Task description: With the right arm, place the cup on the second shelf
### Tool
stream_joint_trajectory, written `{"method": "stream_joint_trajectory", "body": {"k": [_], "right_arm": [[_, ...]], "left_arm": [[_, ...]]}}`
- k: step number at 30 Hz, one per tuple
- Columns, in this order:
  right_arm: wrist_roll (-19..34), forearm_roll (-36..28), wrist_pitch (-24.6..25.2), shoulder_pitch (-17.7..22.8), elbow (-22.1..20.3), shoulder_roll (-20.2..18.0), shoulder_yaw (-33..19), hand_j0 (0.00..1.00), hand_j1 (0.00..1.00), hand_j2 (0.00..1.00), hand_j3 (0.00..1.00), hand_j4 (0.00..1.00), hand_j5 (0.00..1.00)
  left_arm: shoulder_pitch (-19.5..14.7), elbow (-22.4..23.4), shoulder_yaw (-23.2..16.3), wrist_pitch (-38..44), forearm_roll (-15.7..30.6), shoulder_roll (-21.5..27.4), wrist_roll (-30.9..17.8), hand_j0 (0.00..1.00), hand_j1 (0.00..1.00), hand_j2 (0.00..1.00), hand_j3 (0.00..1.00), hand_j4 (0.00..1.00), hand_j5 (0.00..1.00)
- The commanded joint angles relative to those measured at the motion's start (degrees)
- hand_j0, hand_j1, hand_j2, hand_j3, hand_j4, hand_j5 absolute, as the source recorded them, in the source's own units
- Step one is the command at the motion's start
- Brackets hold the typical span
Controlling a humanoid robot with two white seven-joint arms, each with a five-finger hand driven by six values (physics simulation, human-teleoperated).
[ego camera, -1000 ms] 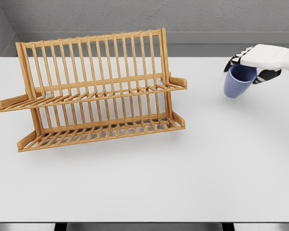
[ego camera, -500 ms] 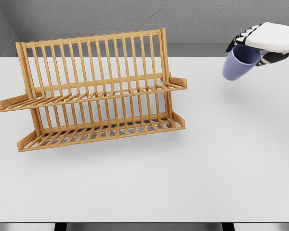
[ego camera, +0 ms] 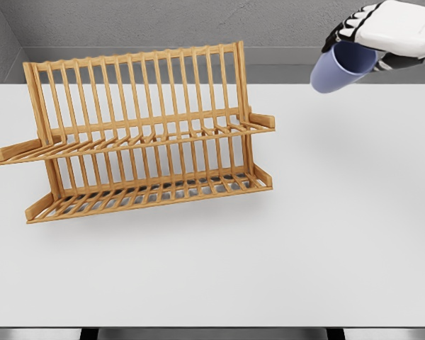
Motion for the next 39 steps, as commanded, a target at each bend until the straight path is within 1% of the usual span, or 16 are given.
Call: {"method": "stream_joint_trajectory", "body": {"k": [1, 4, 6, 9, 12, 13, 14, 18, 21, 24, 31, 33, 35, 39], "right_arm": [[0.0, -0.3, 0.2, 0.0, -2.9, 0.0, -0.4, 0.69, 0.69, 0.69, 0.69, 0.69, 0.69], [0.0, -0.3, 0.2, -0.1, -5.3, 0.2, -0.4, 0.69, 0.69, 0.69, 0.69, 0.69, 0.69], [0.0, -0.3, 0.2, -0.1, -5.5, 0.4, -0.4, 0.69, 0.69, 0.69, 0.69, 0.69, 0.69], [0.0, -0.3, 0.2, 0.0, -7.6, 0.5, -0.4, 0.69, 0.69, 0.69, 0.69, 0.69, 0.69], [0.0, -0.3, 0.2, 0.0, -8.3, 0.8, -0.4, 0.69, 0.69, 0.69, 0.69, 0.69, 0.69], [0.0, -0.6, 0.2, 0.1, -9.5, 1.0, -0.4, 0.69, 0.69, 0.69, 0.69, 0.69, 0.69], [0.0, -0.7, 0.2, 0.1, -10.4, 1.3, -0.4, 0.69, 0.69, 0.69, 0.69, 0.69, 0.69], [0.0, -0.7, 0.2, 0.1, -11.9, 3.3, 0.2, 0.69, 0.69, 0.69, 0.69, 0.69, 0.69], [0.0, -0.7, 0.2, 0.0, -12.7, 3.8, 0.3, 0.69, 0.69, 0.69, 0.69, 0.69, 0.69], [0.0, -1.2, 0.2, 0.0, -15.0, 4.3, 0.4, 0.69, 0.69, 0.69, 0.69, 0.69, 0.69], [0.0, -1.2, 0.2, 0.1, -15.1, 5.9, 0.9, 0.69, 0.69, 0.69, 0.69, 0.69, 0.69], [0.0, -1.1, 0.2, 0.1, -15.0, 6.7, 2.5, 0.69, 0.69, 0.69, 0.69, 0.69, 0.69], [0.0, -1.1, 0.2, 0.1, -15.1, 7.7, 2.7, 0.69, 0.69, 0.69, 0.69, 0.69, 0.69], [0.0, -1.2, 0.2, 0.1, -15.2, 8.1, 2.8, 0.69, 0.69, 0.69, 0.69, 0.69, 0.69]], "left_arm": [[0.0, 0.0, 0.0, 0.0, 0.0, 0.0, 0.0, 1.0, 1.0, 1.0, 1.0, 1.0, 1.0], [0.0, 0.0, 0.0, 0.0, 0.0, 0.0, 0.0, 1.0, 1.0, 1.0, 1.0, 1.0, 1.0], [0.0, 0.0, 0.0, 0.0, 0.0, 0.0, 0.0, 1.0, 1.0, 1.0, 1.0, 1.0, 1.0], [0.0, 0.0, 0.0, -0.1, 0.0, 0.0, 0.0, 1.0, 1.0, 1.0, 1.0, 1.0, 1.0], [0.0, 0.0, 0.0, 0.0, 0.0, 0.0, 0.0, 1.0, 1.0, 1.0, 1.0, 1.0, 1.0], [0.0, 0.0, 0.0, 0.0, 0.0, 0.0, 0.0, 1.0, 1.0, 1.0, 1.0, 1.0, 1.0], [0.0, 0.0, 0.0, -0.1, 0.0, 0.0, 0.0, 1.0, 1.0, 1.0, 1.0, 1.0, 1.0], [0.0, 0.0, 0.0, -0.1, 0.0, 0.0, 0.0, 1.0, 1.0, 1.0, 1.0, 1.0, 1.0], [0.0, 0.0, 0.0, 0.0, 0.0, 0.0, 0.0, 1.0, 1.0, 1.0, 1.0, 1.0, 1.0], [0.0, 0.0, 0.0, 0.0, 0.0, 0.0, 0.0, 1.0, 1.0, 1.0, 1.0, 1.0, 1.0], [0.0, 0.0, 0.0, 0.0, 0.0, 0.0, 0.0, 1.0, 1.0, 1.0, 1.0, 1.0, 1.0], [0.0, 0.0, 0.0, 0.0, 0.0, 0.0, 0.0, 1.0, 1.0, 1.0, 1.0, 1.0, 1.0], [0.0, 0.0, 0.0, -0.1, 0.0, 0.0, 0.0, 1.0, 1.0, 1.0, 1.0, 1.0, 1.0], [0.0, 0.0, 0.0, 0.0, 0.0, 0.0, 0.0, 1.0, 1.0, 1.0, 1.0, 1.0, 1.0]]}}
